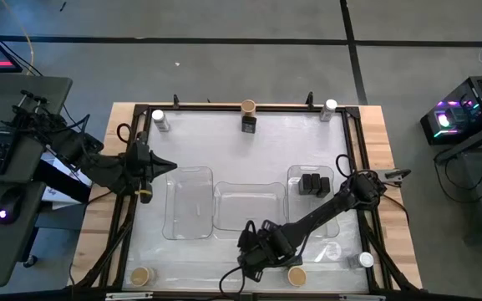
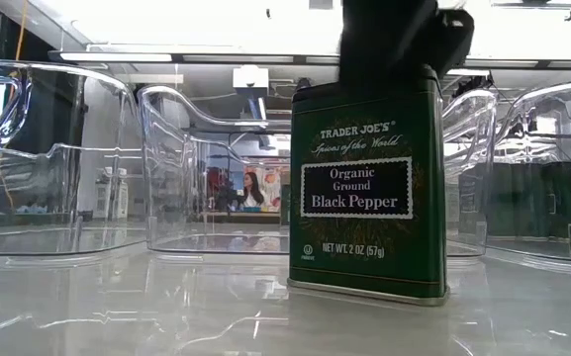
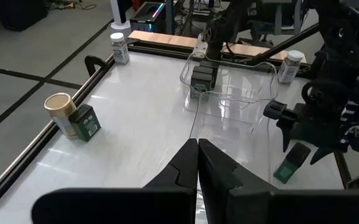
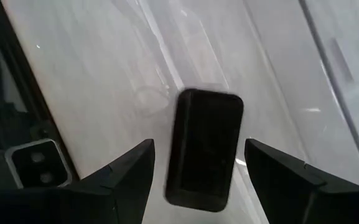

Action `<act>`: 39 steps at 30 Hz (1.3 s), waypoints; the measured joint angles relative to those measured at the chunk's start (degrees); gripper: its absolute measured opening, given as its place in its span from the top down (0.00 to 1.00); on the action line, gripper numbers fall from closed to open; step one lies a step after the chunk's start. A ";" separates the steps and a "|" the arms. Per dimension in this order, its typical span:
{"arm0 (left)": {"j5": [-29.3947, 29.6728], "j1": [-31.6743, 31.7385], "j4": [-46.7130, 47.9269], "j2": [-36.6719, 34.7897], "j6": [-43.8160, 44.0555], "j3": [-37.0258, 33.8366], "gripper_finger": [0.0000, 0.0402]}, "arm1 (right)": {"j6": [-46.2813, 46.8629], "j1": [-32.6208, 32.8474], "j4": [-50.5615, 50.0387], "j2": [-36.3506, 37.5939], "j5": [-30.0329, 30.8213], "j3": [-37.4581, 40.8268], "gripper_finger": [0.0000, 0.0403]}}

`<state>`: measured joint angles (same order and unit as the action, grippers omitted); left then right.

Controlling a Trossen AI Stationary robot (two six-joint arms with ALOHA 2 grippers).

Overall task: Sort spices by type
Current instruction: Put the black seasoning can into the right transparent bin in front of the other black seasoning cans

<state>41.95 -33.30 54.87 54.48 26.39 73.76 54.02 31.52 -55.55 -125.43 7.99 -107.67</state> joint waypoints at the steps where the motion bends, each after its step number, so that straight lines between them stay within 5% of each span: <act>1: 0.00 0.00 0.08 0.00 0.00 0.00 1.00 | 0.01 -0.01 0.38 0.00 -0.61 0.57 0.39; 8: 0.00 0.00 1.07 0.00 0.00 0.00 1.00 | -0.07 -0.01 4.11 0.02 -2.48 4.21 0.44; 15: 0.99 -0.02 1.07 0.00 0.00 0.00 1.00 | -2.35 -0.29 6.99 0.00 -2.93 4.34 0.71; 24: 1.27 -0.02 1.06 0.00 0.41 0.00 1.00 | -7.51 0.20 5.96 4.63 -9.18 2.38 0.71; 27: 1.85 -0.02 1.07 0.00 0.59 0.00 1.00 | -7.91 0.95 -0.77 9.84 -5.43 -0.46 0.71; 34: 2.80 -0.01 1.06 0.00 1.64 0.00 1.00 | 11.70 0.83 -28.95 21.59 12.18 -1.30 0.71; 36: 2.80 -0.02 1.06 0.00 1.84 0.00 1.00 | 19.62 1.02 -35.71 23.29 12.24 -1.00 0.71; 39: 2.80 0.00 1.09 0.05 2.06 0.00 1.00 | 27.34 0.83 -31.88 27.50 8.90 5.22 0.71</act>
<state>44.76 -33.30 55.96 54.53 28.45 73.76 81.36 32.34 -87.43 -97.93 16.89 -102.46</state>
